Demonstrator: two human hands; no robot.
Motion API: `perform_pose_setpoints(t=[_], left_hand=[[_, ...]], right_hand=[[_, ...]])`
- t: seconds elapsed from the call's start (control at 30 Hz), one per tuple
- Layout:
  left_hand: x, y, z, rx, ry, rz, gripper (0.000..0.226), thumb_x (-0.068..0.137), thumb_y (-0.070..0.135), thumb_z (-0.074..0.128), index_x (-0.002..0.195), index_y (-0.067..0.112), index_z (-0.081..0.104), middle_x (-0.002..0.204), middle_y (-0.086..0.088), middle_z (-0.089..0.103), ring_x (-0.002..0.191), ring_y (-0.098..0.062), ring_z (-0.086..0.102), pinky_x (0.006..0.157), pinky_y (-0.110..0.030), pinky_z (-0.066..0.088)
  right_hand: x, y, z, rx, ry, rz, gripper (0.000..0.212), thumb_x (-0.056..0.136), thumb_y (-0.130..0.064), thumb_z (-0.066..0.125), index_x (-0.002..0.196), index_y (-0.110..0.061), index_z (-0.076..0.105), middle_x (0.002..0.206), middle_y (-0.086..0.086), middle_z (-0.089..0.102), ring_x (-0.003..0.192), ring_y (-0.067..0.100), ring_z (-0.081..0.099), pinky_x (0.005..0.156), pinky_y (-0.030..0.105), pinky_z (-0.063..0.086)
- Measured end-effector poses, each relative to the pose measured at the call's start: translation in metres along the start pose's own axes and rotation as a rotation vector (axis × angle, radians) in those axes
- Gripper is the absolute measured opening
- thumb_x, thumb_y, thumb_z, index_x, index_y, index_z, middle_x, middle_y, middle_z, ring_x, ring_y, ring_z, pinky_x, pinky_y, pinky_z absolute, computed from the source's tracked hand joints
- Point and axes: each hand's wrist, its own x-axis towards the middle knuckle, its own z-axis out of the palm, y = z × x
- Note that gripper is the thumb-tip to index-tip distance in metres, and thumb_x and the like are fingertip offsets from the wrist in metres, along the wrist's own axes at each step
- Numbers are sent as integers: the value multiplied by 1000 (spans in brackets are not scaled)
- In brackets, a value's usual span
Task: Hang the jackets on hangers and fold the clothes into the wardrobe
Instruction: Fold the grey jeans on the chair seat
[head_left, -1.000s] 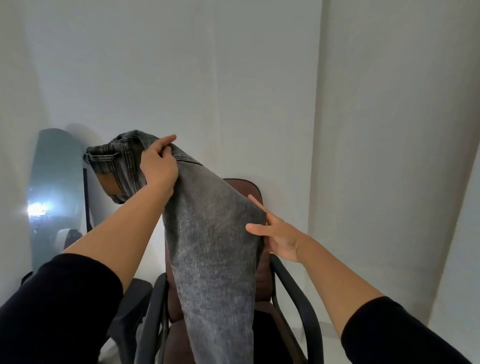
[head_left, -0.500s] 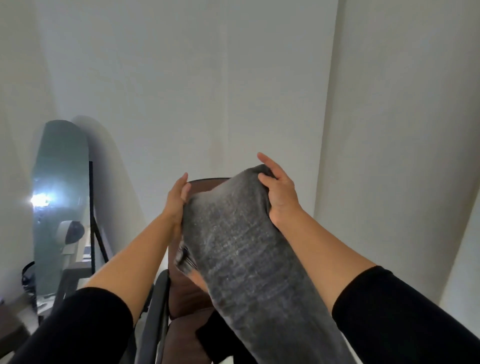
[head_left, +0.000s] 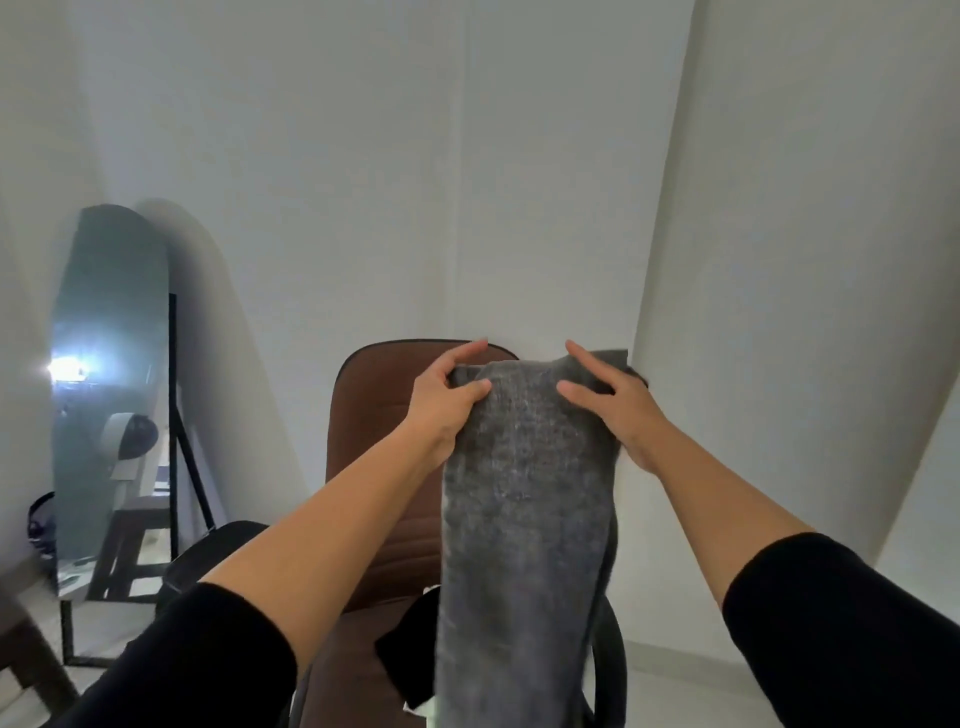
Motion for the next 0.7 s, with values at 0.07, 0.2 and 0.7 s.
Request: perform_pose_setpoints(t=[0.07,0.2,0.7], left_hand=[[4,3,14,-42,17,25,39,88,-5,57,108,27,65,102,-3,65,91,-13,63,84,-28,55],[16,8,32,-88,49,86,34,89,-3,55,109,24,64,96,4,63,87,-6,61,81,-19,54],[8,-18,-58,375,-131,81,71,78,17,74,138,32,39,122,6,48,102,-5,53,73,-9,48]], right_hand=[[-7,13,-6,93,-32,65,63,75,-33,74,129,-52,46,144,-10,39,131,14,37,110,37,34],[-24,35,2,332,-118,155,73,69,-32,75,130,-55,42,132,-20,44,120,10,47,94,37,46],[3,-4,56,446,89,11,27,86,2,61,95,-22,70,100,3,65,86,13,62,67,21,53]])
